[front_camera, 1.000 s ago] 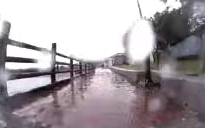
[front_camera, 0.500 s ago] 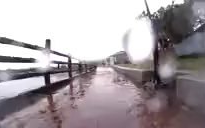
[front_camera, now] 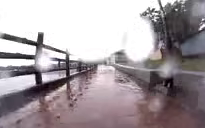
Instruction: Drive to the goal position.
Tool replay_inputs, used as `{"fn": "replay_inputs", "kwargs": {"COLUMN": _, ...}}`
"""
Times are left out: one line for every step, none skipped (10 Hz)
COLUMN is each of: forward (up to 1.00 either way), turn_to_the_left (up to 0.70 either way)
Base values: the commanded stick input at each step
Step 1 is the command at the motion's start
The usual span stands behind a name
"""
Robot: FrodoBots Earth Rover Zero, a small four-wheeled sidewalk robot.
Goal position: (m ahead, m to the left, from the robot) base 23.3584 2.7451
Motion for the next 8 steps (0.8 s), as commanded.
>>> {"fn": "replay_inputs", "kwargs": {"forward": 1.00, "turn_to_the_left": 0.00}}
{"fn": "replay_inputs", "kwargs": {"forward": 1.00, "turn_to_the_left": 0.00}}
{"fn": "replay_inputs", "kwargs": {"forward": 1.00, "turn_to_the_left": 0.00}}
{"fn": "replay_inputs", "kwargs": {"forward": 1.00, "turn_to_the_left": 0.00}}
{"fn": "replay_inputs", "kwargs": {"forward": 1.00, "turn_to_the_left": 0.00}}
{"fn": "replay_inputs", "kwargs": {"forward": 1.00, "turn_to_the_left": 0.00}}
{"fn": "replay_inputs", "kwargs": {"forward": 1.00, "turn_to_the_left": 0.00}}
{"fn": "replay_inputs", "kwargs": {"forward": 1.00, "turn_to_the_left": 0.00}}
